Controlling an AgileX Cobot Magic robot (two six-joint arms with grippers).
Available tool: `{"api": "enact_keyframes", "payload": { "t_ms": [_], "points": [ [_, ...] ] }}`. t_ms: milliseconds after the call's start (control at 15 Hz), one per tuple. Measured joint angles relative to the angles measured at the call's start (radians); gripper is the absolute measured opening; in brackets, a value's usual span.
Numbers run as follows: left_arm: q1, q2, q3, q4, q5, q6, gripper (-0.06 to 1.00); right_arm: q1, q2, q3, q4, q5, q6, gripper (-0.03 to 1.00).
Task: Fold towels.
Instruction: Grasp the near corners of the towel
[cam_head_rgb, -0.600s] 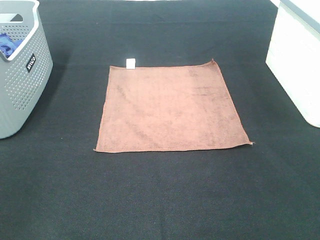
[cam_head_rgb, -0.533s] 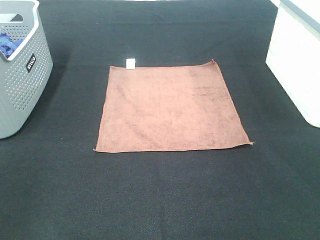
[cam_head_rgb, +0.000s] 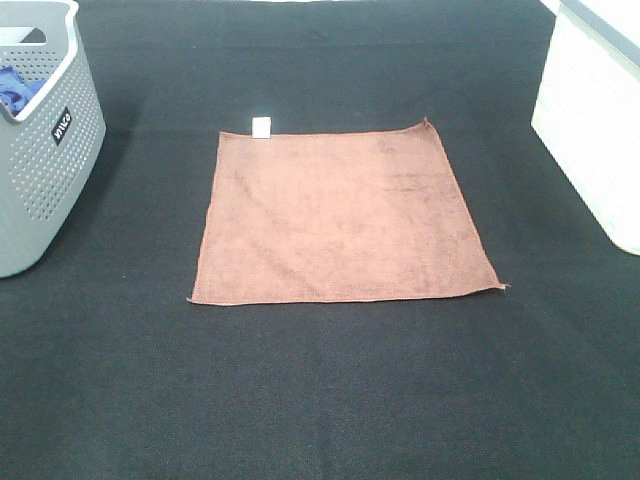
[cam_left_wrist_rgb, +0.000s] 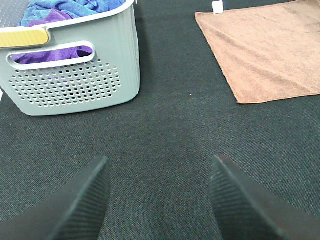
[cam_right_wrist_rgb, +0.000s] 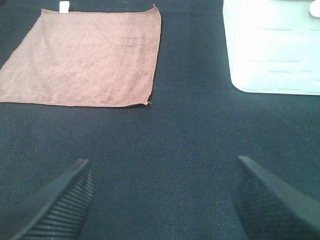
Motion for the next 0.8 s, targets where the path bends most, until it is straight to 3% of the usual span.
{"api": "enact_keyframes", "payload": {
  "t_ms": [800],
  "points": [
    [0.0,0.0,0.0,0.0,0.0,0.0,0.57,0.0,0.0,0.0,0.0,0.0,0.0,0.73]
  ]
}}
